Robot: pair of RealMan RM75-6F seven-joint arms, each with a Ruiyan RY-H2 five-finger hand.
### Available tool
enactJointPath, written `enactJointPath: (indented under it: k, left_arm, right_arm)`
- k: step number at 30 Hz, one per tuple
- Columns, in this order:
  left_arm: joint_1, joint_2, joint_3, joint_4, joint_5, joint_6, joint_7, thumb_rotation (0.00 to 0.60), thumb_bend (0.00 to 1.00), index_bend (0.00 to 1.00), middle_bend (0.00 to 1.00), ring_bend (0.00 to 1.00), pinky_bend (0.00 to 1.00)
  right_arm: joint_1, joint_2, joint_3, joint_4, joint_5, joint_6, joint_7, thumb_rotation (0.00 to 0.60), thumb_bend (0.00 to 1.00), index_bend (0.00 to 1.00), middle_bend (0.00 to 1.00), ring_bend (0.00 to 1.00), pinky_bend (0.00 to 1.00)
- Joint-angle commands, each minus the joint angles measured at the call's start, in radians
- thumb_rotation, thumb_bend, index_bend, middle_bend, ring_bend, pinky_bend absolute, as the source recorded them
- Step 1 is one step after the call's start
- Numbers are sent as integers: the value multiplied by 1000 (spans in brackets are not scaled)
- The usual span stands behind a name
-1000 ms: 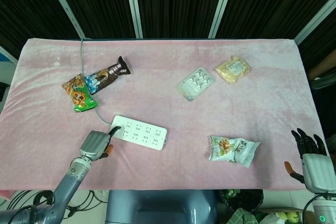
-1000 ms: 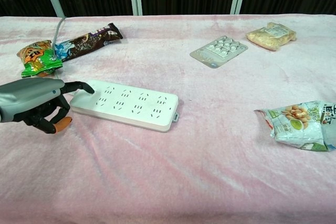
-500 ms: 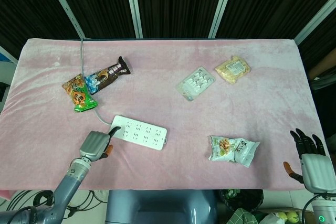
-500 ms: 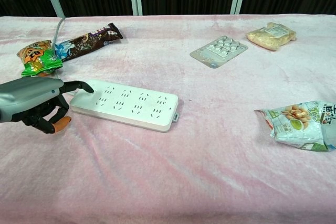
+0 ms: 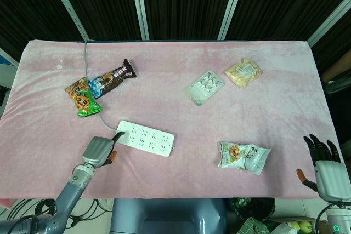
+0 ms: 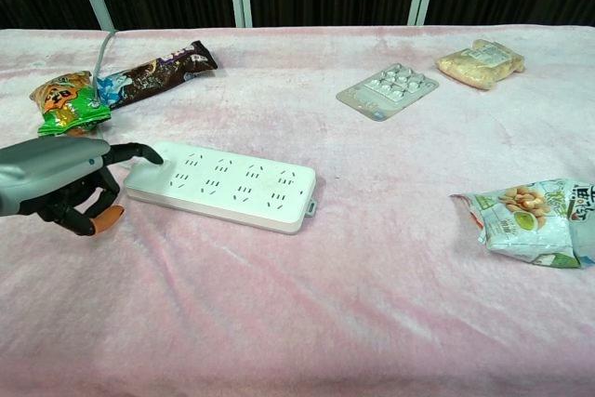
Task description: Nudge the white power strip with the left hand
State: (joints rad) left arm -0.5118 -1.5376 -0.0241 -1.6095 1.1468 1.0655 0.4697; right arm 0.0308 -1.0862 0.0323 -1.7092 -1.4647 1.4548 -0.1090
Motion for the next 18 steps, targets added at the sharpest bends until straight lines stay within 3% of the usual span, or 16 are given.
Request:
enactJointPath:
  k: [1, 12, 18]
  left_arm:
    - [0, -1, 0, 3, 0, -2, -2, 600, 509, 129, 762, 807, 788]
    - [-8, -11, 3, 22, -19, -27, 2, 600, 509, 133, 762, 807, 788]
    - [-10, -8, 8, 27, -36, -33, 21, 600, 509, 214, 762, 807, 788]
  right_arm:
    - [0, 0, 0, 0, 0, -1, -1, 600, 217, 99, 48, 130, 65]
    - [0, 1, 1, 0, 2, 0, 0, 600, 217, 98, 48, 130, 65]
    - [0, 2, 1, 0, 2, -1, 1, 600, 217, 99, 48, 130, 65]
